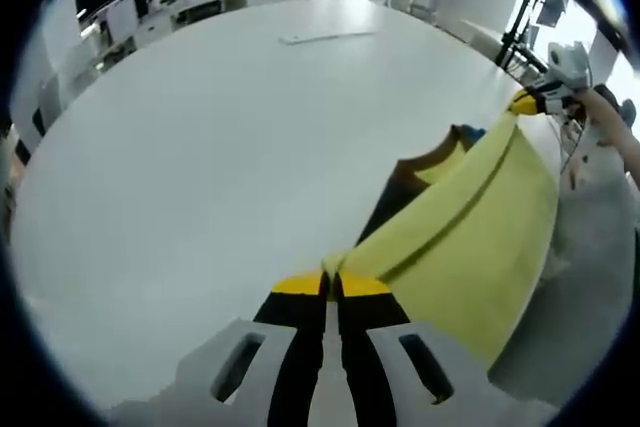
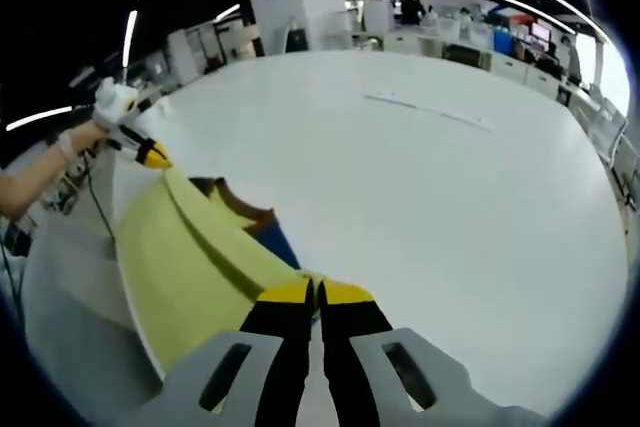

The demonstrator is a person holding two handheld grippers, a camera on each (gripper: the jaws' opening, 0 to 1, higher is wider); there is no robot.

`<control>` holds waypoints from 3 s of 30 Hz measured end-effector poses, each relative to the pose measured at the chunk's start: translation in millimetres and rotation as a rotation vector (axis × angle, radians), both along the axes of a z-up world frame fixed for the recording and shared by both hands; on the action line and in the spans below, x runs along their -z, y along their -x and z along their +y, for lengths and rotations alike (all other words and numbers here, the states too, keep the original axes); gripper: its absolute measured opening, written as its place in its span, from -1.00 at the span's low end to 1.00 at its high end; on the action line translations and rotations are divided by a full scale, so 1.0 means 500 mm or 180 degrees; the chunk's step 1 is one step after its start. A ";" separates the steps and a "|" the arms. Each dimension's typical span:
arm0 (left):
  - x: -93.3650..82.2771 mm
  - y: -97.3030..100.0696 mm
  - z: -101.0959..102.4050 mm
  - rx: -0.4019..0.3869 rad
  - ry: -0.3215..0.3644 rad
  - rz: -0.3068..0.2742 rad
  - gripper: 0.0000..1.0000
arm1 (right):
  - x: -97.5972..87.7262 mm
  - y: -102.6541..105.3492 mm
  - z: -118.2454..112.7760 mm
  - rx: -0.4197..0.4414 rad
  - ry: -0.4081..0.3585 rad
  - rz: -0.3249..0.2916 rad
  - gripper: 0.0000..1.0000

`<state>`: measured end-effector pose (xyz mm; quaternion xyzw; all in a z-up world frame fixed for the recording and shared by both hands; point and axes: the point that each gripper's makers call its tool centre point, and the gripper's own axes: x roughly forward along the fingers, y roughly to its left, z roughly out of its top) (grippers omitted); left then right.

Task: Fold the garment on the visible template until the final outline fits inside the template.

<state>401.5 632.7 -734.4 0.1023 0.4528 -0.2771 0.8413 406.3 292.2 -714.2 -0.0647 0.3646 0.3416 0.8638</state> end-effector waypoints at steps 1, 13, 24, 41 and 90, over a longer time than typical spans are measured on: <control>0.001 0.000 0.000 -0.0001 0.0002 0.0003 -0.99 | 0.001 0.000 0.000 0.0003 0.0001 0.0001 -0.93; 0.015 -0.006 0.000 -0.0011 -0.0004 0.0032 -0.99 | 0.024 -0.002 -0.007 0.0067 0.0005 0.0056 -0.93; 0.023 -0.011 0.000 -0.0033 -0.0017 0.0022 -0.99 | 0.041 -0.008 -0.008 0.0078 0.0071 0.0084 -0.93; 0.037 -0.014 0.000 -0.0044 -0.0047 0.0043 -0.98 | 0.063 -0.006 -0.009 0.0104 0.0108 0.0125 -0.93; -0.056 0.004 0.001 -0.0059 0.0087 -0.0358 -0.36 | -0.007 0.000 -0.020 0.0236 0.0071 -0.0250 -0.62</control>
